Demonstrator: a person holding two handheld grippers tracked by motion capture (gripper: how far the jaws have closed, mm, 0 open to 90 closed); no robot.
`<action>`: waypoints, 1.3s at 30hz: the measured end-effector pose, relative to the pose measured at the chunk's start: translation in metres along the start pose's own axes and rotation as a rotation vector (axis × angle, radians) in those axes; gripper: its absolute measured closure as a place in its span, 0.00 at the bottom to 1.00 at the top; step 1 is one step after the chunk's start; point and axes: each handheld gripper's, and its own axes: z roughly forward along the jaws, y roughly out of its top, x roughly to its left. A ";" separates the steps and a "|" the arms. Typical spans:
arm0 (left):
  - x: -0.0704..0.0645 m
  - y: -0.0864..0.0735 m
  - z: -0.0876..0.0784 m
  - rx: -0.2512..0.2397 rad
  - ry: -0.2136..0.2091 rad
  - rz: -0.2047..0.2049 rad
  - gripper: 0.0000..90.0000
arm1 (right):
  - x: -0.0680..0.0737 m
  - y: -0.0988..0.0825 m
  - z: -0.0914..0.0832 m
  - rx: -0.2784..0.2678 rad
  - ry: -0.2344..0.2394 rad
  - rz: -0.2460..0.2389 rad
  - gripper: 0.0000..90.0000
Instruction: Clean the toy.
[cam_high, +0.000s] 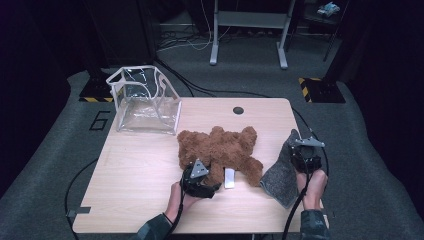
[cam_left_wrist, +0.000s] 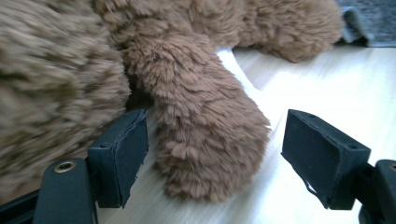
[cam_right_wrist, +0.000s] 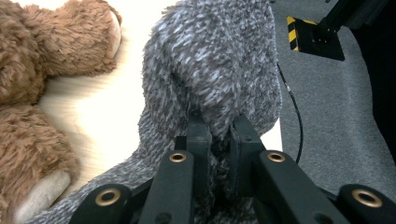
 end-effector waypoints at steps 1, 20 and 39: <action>-0.001 0.000 0.002 0.005 0.004 -0.007 0.25 | 0.001 0.000 0.001 0.004 0.003 0.003 0.90; -0.007 -0.002 0.015 0.045 0.099 -0.002 0.67 | 0.000 -0.010 0.009 0.031 0.013 0.025 0.90; 0.007 0.021 0.003 -0.027 0.103 0.059 0.79 | 0.000 -0.020 0.013 0.053 0.020 0.031 0.90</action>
